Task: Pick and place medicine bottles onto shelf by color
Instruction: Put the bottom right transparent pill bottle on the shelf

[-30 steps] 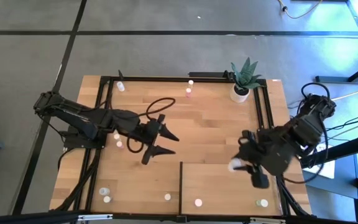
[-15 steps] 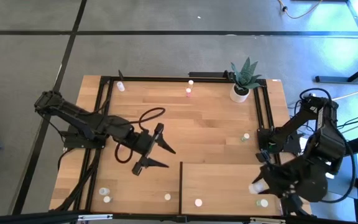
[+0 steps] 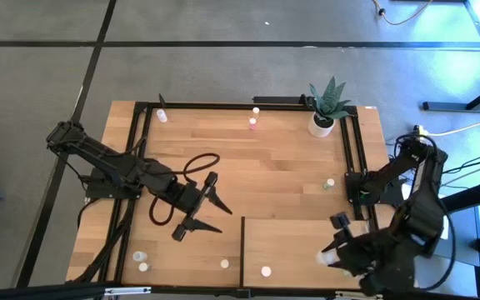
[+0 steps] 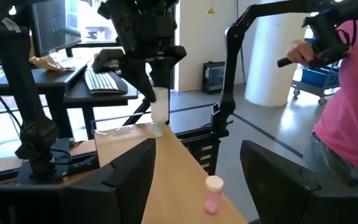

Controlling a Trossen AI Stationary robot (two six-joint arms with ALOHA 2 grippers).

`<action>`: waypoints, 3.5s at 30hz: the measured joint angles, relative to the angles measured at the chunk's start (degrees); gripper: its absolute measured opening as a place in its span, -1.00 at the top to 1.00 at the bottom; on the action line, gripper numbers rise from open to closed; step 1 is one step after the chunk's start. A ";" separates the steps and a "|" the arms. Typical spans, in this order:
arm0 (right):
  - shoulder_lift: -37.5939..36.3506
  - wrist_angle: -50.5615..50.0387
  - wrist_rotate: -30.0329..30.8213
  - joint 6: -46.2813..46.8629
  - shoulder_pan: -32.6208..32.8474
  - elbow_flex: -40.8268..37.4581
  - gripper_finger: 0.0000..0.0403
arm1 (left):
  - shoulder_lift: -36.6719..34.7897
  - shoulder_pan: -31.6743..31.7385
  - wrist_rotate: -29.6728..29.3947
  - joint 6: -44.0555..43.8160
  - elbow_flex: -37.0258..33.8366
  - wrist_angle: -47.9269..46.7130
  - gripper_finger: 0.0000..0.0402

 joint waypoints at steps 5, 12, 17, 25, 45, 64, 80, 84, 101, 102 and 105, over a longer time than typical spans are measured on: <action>2.49 1.52 -5.14 4.18 -0.85 0.00 0.22 | 0.00 -0.12 0.00 -0.02 0.00 0.00 -0.14; 5.25 0.64 -5.88 9.41 -0.51 0.00 0.22 | 0.00 -0.12 0.00 -0.04 0.00 -0.24 -0.14; 6.14 -0.07 -5.44 12.00 -0.22 0.00 0.22 | 0.02 -0.10 0.00 -0.07 0.00 -0.24 -0.14; 6.12 -1.69 -3.50 12.70 0.40 0.00 0.22 | 0.02 -0.10 0.00 -0.11 0.00 -0.22 -0.14; -10.13 16.24 -1.21 12.63 2.91 -22.69 0.22 | 0.07 -0.07 -0.59 -0.15 -0.02 3.36 -0.14; -6.66 21.22 -5.89 5.72 3.18 -28.11 0.22 | 0.07 -0.07 -0.71 -0.13 -0.02 3.05 -0.14; -6.42 21.17 -5.81 5.41 3.17 -28.11 0.21 | 0.07 -0.10 -0.70 -0.13 -0.02 3.06 -0.14; -6.42 21.17 -5.41 4.28 3.17 -28.11 0.12 | 0.07 -0.10 -0.70 -0.11 -0.02 3.06 -0.14; -6.45 22.57 -8.87 2.69 3.17 -28.11 -0.09 | 0.07 -0.10 -0.70 -0.11 -0.02 3.06 -0.14; -6.45 22.56 -8.84 2.68 3.17 -28.11 -0.08 | 0.07 -0.10 -0.70 -0.11 -0.02 3.06 -0.14; -6.45 22.57 -8.13 2.51 3.12 -28.11 -0.08 | 0.05 -0.10 -0.70 -0.11 -0.02 3.06 -0.14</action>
